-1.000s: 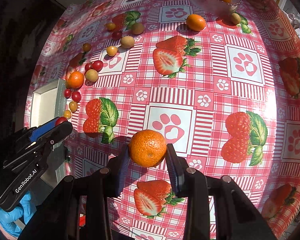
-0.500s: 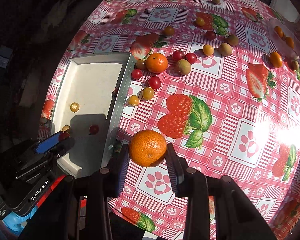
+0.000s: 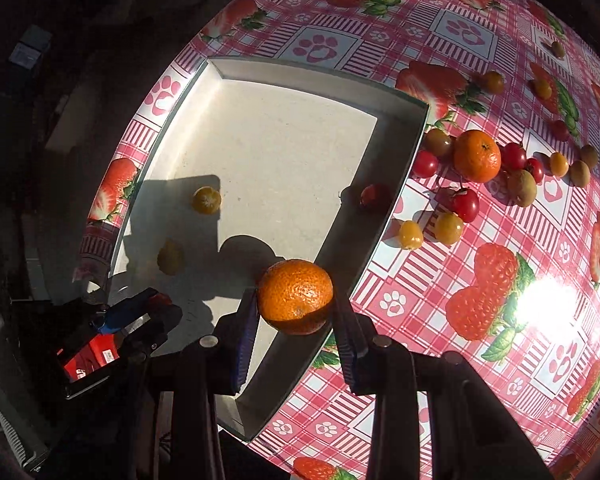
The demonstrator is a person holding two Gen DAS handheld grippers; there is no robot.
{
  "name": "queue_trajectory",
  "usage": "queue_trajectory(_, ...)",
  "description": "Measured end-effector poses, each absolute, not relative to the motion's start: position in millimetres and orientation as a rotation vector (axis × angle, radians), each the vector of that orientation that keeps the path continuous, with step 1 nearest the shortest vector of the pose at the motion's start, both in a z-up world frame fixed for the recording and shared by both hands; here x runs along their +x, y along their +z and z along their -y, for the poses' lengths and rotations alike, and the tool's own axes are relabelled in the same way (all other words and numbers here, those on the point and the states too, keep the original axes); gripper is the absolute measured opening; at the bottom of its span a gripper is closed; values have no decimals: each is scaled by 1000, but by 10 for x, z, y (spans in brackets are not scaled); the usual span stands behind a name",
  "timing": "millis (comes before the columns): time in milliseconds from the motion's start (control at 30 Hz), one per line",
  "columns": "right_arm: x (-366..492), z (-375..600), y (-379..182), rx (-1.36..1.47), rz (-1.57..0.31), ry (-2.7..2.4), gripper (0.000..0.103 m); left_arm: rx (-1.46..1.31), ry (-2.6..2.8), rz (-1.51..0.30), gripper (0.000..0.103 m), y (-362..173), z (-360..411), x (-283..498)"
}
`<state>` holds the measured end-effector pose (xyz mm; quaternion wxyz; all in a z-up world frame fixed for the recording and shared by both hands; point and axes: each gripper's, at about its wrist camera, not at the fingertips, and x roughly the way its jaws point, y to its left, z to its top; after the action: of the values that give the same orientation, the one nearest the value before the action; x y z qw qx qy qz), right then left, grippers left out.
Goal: Organize fruits
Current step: 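Carry tangerine in right tool and cherry tomato in left tool over white tray, then open right tool to drop tangerine while left tool releases cherry tomato into tray, then move both open tools back over the scattered fruit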
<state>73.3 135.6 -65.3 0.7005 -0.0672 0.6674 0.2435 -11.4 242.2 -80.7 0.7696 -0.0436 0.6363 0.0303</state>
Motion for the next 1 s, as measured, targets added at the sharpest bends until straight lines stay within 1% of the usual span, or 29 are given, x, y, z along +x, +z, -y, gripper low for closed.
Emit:
queue_trajectory(400,861,-1737,-980,-250,-1525,553,40,-70,65,-1410,23,-989,-2449,-55)
queue_trajectory(500,844,-1780,-1050,-268,-1539,551,41,-58,60,-1433,23,-1056,-2444,-41)
queue_trajectory(567,833,-1817,-1095,-276,-1551,551,42,-67,61,-1458,47,-1108,-2456,-27)
queue_trajectory(600,824,-1834,-1098,-280,-1547,552,42,-62,76,-1450,75,-1107,-2451,-20)
queue_trajectory(633,815,-1843,-1100,-280,-1546,556,42,-52,87,-1429,85,-1080,-2448,-24)
queue_trajectory(700,813,-1857,-1114,-272,-1553,569,47,-40,71,-1413,85,-1049,-2399,-17)
queue_trajectory(800,819,-1875,-1123,-269,-1555,568,57,-9,67,-1419,85,-1048,-2320,12)
queue_trajectory(867,830,-1888,-1090,-239,-1548,577,70,3,70,-1409,85,-1012,-2292,7)
queue_trajectory(900,843,-1912,-1039,-225,-1538,582,74,6,76,-1405,85,-990,-2280,2)
queue_trajectory(933,846,-1906,-998,-219,-1525,585,82,4,79,-1403,85,-968,-2281,-6)
queue_trajectory(1000,842,-1878,-907,-211,-1494,587,84,5,85,-1415,85,-945,-2278,-10)
